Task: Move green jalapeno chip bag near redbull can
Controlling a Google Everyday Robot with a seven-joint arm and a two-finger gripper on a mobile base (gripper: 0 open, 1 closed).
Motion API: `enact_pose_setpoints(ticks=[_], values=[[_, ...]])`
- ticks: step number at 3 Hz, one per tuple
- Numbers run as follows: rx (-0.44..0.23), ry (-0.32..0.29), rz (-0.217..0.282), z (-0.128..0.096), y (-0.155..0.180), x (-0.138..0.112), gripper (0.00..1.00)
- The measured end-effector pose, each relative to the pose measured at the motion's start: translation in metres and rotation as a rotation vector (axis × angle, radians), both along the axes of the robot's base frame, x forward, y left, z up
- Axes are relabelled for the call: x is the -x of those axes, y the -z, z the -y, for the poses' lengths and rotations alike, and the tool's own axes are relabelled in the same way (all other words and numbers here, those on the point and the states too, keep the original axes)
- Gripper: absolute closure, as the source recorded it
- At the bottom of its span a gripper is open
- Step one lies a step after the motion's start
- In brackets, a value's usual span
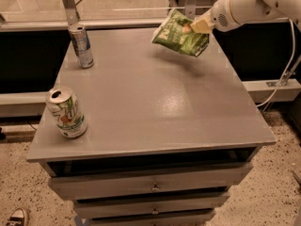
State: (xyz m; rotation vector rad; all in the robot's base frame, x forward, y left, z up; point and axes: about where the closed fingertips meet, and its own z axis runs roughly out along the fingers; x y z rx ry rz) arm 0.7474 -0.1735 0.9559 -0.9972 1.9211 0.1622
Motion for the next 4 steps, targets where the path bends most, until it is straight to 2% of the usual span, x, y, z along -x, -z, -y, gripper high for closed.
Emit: enact_pose_setpoints(ticks=[2, 3, 4], values=[[-0.161, -0.183, 0.040, -0.113, -0.014, -0.034, 1.00], [-0.181, -0.259, -0.005, -0.155, 0.003, -0.038, 1.00], [-0.194, -0.318, -0.065, -0.186, 0.024, -0.037, 1.00]])
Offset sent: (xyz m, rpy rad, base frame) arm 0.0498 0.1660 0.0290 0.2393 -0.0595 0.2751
